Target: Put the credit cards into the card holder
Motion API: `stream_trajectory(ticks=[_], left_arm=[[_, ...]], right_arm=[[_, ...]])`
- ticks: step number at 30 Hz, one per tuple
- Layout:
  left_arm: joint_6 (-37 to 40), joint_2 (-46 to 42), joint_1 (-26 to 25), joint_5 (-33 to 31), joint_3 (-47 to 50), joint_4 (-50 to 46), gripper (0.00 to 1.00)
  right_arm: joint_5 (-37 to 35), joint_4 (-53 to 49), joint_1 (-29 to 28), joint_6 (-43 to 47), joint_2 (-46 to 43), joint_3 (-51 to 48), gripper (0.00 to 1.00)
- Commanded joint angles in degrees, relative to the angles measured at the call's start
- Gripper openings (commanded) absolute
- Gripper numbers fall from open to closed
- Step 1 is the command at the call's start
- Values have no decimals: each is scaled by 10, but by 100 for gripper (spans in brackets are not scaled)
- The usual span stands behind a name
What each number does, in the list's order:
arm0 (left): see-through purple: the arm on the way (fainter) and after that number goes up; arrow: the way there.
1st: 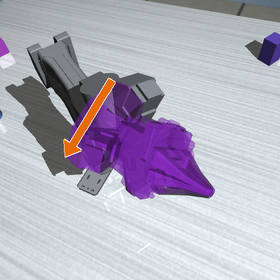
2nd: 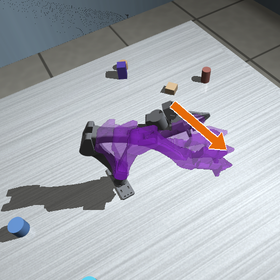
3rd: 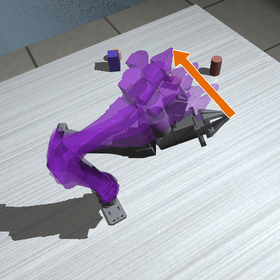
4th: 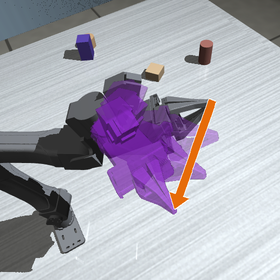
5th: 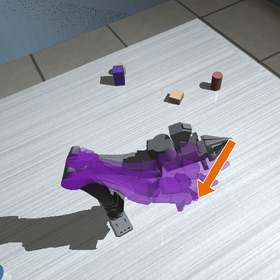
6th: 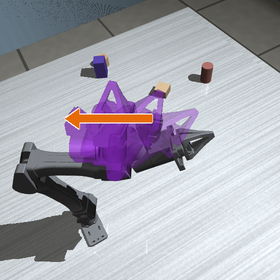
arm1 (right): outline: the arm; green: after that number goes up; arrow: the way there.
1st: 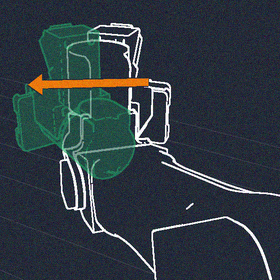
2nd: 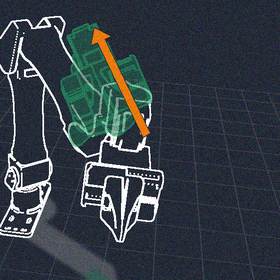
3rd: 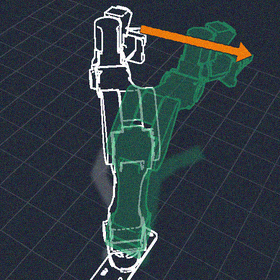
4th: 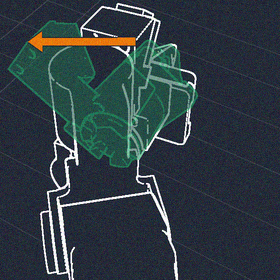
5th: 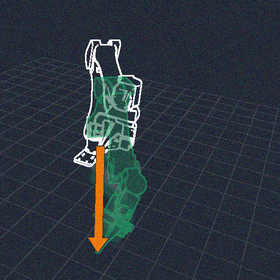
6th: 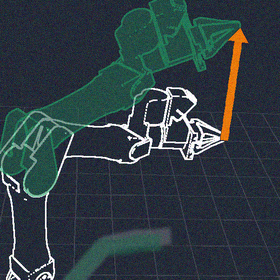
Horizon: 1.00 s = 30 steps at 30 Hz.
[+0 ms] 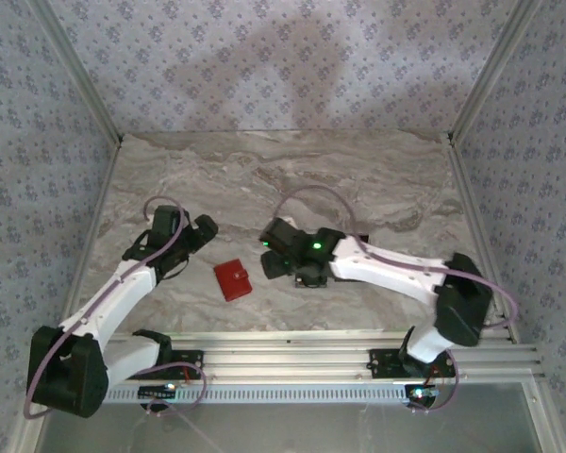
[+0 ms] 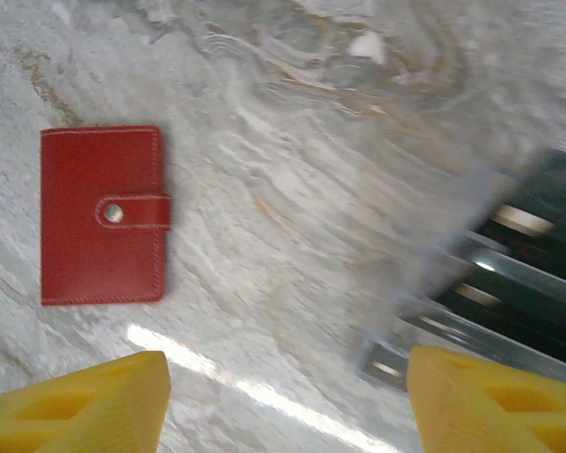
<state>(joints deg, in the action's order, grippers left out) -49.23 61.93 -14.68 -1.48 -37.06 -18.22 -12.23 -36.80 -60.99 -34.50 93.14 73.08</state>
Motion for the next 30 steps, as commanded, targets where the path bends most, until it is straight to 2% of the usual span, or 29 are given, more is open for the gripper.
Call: stream_trajectory(ticks=[1, 7, 13, 30], left_arm=[[40, -13, 36, 29, -19, -54, 100], [55, -24, 93, 58, -1, -62, 100], [52, -37, 119, 73, 19, -54, 100], [47, -53, 127, 80, 44, -38, 100]], right_arm=[[3, -52, -25, 28, 78, 83, 64], [0, -111, -49, 52, 213, 212, 58], [-3, -148, -61, 69, 296, 302, 57], [-17, -174, -60, 97, 389, 392, 51]])
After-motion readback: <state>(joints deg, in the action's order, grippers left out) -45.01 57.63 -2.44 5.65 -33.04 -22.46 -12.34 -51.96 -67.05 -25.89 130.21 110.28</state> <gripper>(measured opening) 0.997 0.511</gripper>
